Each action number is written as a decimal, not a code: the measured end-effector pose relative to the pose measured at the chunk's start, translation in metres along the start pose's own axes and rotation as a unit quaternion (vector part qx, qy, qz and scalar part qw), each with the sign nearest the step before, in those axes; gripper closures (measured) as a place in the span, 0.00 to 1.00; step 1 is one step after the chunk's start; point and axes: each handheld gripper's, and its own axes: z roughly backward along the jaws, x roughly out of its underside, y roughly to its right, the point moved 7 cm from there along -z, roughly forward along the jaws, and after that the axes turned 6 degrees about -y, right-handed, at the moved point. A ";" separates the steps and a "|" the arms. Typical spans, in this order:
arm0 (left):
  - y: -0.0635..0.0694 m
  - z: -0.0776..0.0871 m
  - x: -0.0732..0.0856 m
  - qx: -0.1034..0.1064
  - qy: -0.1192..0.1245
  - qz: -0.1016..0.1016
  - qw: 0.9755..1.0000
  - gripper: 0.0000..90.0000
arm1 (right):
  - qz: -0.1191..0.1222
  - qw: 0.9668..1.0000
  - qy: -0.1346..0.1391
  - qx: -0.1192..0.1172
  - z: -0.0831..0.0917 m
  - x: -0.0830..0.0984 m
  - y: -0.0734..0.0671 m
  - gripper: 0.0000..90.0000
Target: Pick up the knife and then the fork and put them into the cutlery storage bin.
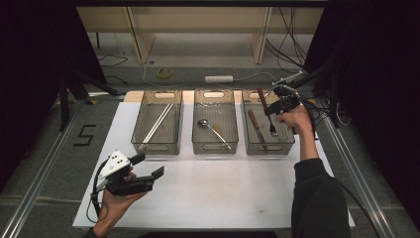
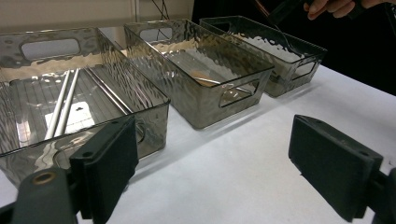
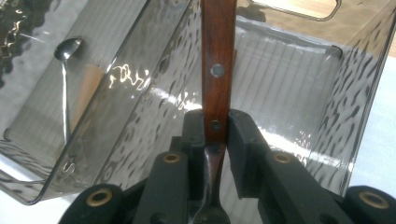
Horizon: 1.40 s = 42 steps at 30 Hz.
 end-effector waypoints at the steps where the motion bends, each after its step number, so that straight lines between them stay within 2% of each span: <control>1: 0.000 0.000 0.000 0.000 0.000 0.000 1.000 0.17 | 0.001 1.000 -0.001 0.001 -0.001 0.000 0.000 0.87; 6: 0.000 0.000 0.000 0.000 0.000 -0.001 1.000 0.17 | 0.000 1.000 -0.007 0.001 -0.010 0.001 -0.001 0.86; 8: 0.000 0.000 0.000 -0.001 0.000 0.000 1.000 0.17 | 0.001 1.000 -0.019 0.001 -0.016 0.004 -0.001 0.85; 10: -0.001 0.001 0.000 0.000 0.000 0.000 1.000 0.17 | -0.001 1.000 -0.027 0.003 -0.022 0.006 0.000 0.70; 11: -0.001 0.001 0.000 0.000 0.000 0.000 1.000 0.17 | -0.003 0.999 -0.031 -0.004 -0.024 0.007 -0.001 0.64; 14: 0.000 0.000 0.000 -0.001 0.000 0.000 1.000 0.17 | 0.005 0.999 -0.036 -0.012 -0.024 0.008 -0.004 0.54; 18: 0.000 0.000 0.000 0.000 -0.001 -0.001 1.000 0.17 | 0.006 1.000 -0.017 -0.015 -0.017 0.005 -0.006 0.53; 25: 0.000 0.000 0.000 0.000 -0.001 -0.002 1.000 0.17 | 0.004 1.000 -0.005 -0.014 -0.007 0.007 -0.005 0.49; 42: 0.000 0.000 0.000 0.000 0.000 -0.002 1.000 0.17 | 0.016 0.999 0.039 -0.027 0.013 0.008 -0.025 0.46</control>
